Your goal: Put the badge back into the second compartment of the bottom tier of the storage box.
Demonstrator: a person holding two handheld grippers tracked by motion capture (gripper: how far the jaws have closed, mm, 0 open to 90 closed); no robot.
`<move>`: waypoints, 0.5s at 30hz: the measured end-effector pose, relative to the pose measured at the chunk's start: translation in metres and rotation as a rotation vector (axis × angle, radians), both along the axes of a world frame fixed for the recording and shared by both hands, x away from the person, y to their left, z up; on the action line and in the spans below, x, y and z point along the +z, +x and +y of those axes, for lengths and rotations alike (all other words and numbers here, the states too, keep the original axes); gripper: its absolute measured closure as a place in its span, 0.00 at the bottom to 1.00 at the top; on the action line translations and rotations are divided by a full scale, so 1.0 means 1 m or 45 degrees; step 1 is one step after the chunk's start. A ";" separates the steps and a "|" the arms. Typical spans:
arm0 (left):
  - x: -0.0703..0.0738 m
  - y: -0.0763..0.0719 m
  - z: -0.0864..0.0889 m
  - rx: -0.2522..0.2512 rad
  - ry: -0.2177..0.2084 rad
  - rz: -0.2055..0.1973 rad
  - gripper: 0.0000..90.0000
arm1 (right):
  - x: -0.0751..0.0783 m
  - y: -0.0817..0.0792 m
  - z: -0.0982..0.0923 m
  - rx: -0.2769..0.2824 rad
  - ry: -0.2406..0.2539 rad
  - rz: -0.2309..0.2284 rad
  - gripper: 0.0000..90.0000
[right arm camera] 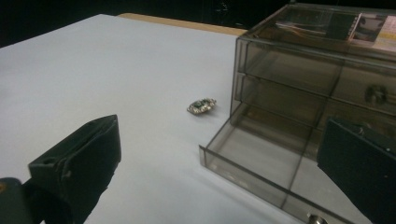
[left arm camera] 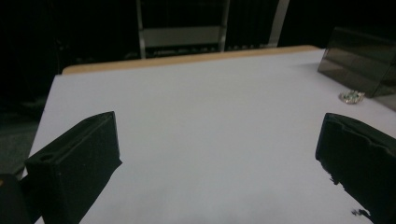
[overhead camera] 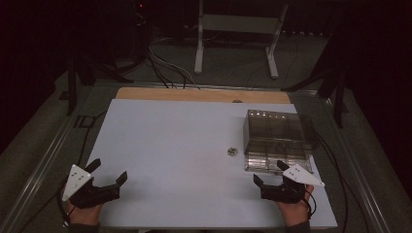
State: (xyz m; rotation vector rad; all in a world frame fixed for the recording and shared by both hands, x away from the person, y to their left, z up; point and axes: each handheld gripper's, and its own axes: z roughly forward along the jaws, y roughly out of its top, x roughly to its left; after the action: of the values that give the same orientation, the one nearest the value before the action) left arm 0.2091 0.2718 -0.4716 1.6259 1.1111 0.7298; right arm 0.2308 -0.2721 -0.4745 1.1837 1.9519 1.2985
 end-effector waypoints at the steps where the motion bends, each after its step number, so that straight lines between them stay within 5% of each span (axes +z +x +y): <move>1: 0.000 0.000 0.000 -0.001 0.003 0.002 0.01 | 0.001 0.001 0.002 0.002 -0.001 0.004 0.01; 15: -0.002 0.000 0.001 0.022 -0.008 -0.001 0.01 | 0.017 0.023 0.023 0.029 -0.021 0.033 0.01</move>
State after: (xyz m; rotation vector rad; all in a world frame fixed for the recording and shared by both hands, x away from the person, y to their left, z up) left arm 0.2087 0.2730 -0.4731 1.6124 1.1273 0.7377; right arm 0.2543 -0.2492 -0.4571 1.1790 1.9959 1.2823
